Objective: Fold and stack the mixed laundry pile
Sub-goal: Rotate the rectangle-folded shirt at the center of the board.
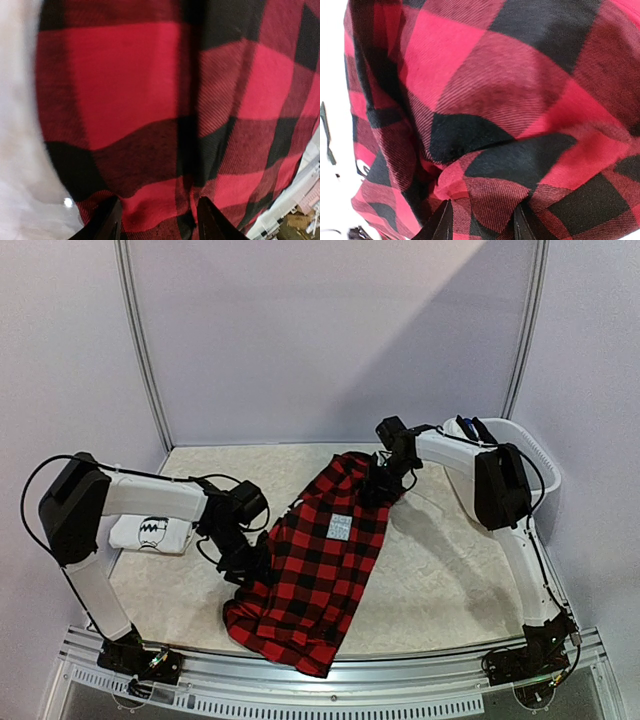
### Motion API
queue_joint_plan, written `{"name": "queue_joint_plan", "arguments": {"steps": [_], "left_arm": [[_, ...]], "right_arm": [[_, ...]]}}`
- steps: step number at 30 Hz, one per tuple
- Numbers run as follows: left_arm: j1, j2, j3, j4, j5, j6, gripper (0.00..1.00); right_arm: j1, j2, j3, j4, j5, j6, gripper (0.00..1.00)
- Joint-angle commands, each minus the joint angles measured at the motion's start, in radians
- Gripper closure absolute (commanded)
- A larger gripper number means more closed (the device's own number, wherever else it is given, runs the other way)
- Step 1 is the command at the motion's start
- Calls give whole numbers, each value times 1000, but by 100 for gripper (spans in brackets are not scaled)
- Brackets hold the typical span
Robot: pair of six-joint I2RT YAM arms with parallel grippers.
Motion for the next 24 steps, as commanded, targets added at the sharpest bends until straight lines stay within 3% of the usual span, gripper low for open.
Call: {"name": "queue_joint_plan", "arguments": {"steps": [1,10,24], "left_arm": [[-92,53,15,30,132,-83,48],[-204,153,198,47,220,-65,48],[-203,-26,280,-217,37,52,41]], "right_arm": [[-4,71,76,59,-75,9,59],[-23,103,173,49,-117,-85,58],[-27,-71,168,-49,-61,-223,50]]}}
